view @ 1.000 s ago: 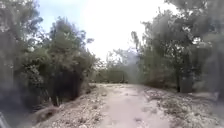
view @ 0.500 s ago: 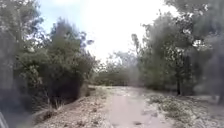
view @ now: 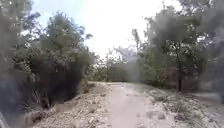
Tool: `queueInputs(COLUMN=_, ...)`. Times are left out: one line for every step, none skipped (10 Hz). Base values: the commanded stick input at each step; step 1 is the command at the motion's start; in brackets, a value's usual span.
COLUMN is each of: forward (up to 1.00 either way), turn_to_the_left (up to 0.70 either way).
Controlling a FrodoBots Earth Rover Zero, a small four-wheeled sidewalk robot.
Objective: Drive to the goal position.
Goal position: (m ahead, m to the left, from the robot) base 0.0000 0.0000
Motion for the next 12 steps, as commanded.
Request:
queueInputs(forward=0.45, turn_to_the_left=0.0)
queueInputs(forward=0.45, turn_to_the_left=0.0)
queueInputs(forward=0.45, turn_to_the_left=0.0)
queueInputs(forward=0.45, turn_to_the_left=0.0)
queueInputs(forward=0.45, turn_to_the_left=0.0)
queueInputs(forward=0.45, turn_to_the_left=-0.07)
queueInputs(forward=0.45, turn_to_the_left=-0.24)
queueInputs(forward=0.45, turn_to_the_left=-0.27)
queueInputs(forward=0.45, turn_to_the_left=-0.27)
queueInputs(forward=0.45, turn_to_the_left=-0.24)
queueInputs(forward=0.45, turn_to_the_left=-0.2)
queueInputs(forward=0.45, turn_to_the_left=-0.15)
